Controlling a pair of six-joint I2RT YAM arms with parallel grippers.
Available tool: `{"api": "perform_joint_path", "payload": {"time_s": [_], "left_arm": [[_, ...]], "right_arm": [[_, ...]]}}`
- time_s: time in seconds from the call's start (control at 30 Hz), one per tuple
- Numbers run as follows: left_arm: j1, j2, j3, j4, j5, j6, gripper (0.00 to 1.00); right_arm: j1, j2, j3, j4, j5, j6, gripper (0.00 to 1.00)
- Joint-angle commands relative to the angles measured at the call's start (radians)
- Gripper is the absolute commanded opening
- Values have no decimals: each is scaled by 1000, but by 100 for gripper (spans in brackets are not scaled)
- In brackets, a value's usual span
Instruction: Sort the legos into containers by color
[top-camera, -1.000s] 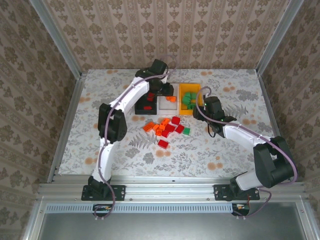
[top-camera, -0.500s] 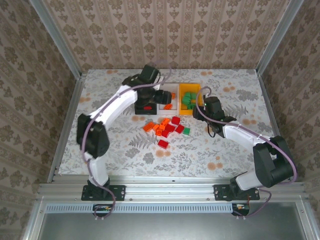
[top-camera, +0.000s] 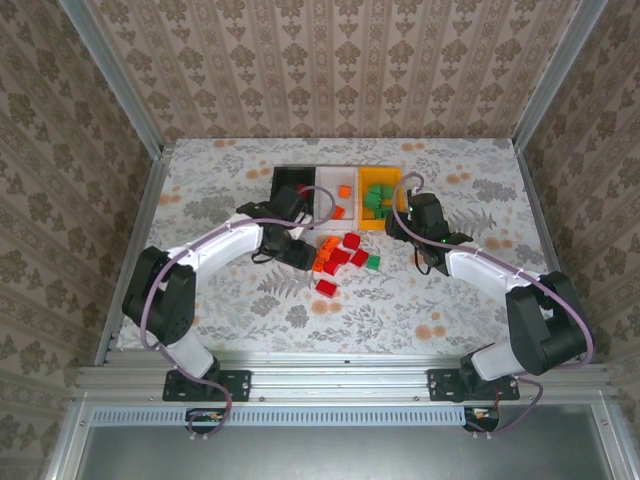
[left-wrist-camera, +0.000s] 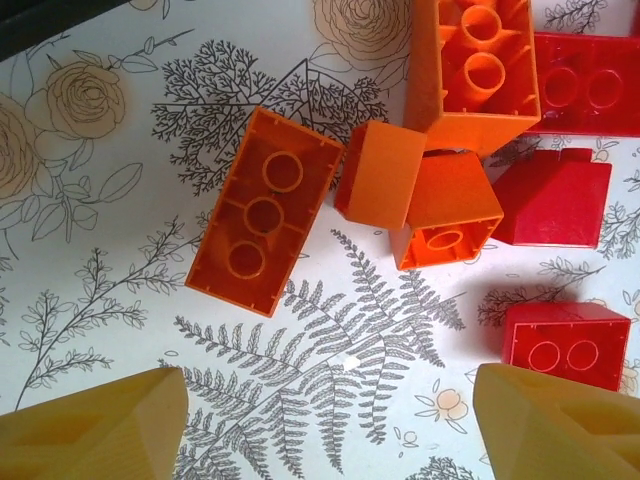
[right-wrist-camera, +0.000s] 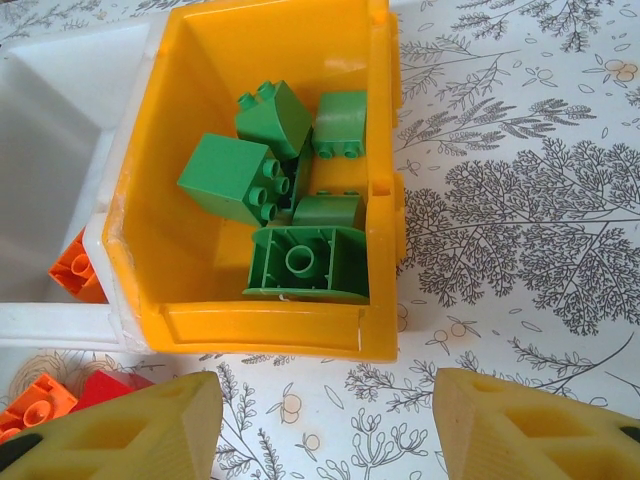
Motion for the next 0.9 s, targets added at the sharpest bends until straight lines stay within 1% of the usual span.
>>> {"api": "perform_joint_path", "payload": {"time_s": [0.0, 0.03, 0.2, 0.3, 0.6, 0.77, 0.87], "left_arm": [[5, 80, 47, -51, -115, 59, 77], [5, 99, 54, -56, -137, 62, 76], [6, 152, 58, -22, -123, 80, 74], [8, 193, 71, -3, -143, 89, 73], [19, 241, 98, 58, -170, 140, 72], [44, 241, 79, 112, -142, 142, 69], [42, 247, 84, 128, -118, 142, 64]], "right_arm": [[-5, 11, -11, 17, -7, 8, 59], [-5, 9, -12, 19, -8, 10, 59], [-4, 15, -7, 20, -8, 11, 59], [-4, 17, -6, 19, -8, 10, 59], [-5, 20, -4, 18, -11, 11, 60], [-4, 26, -3, 19, -13, 10, 60], [-4, 33, 1, 19, -14, 10, 59]]}}
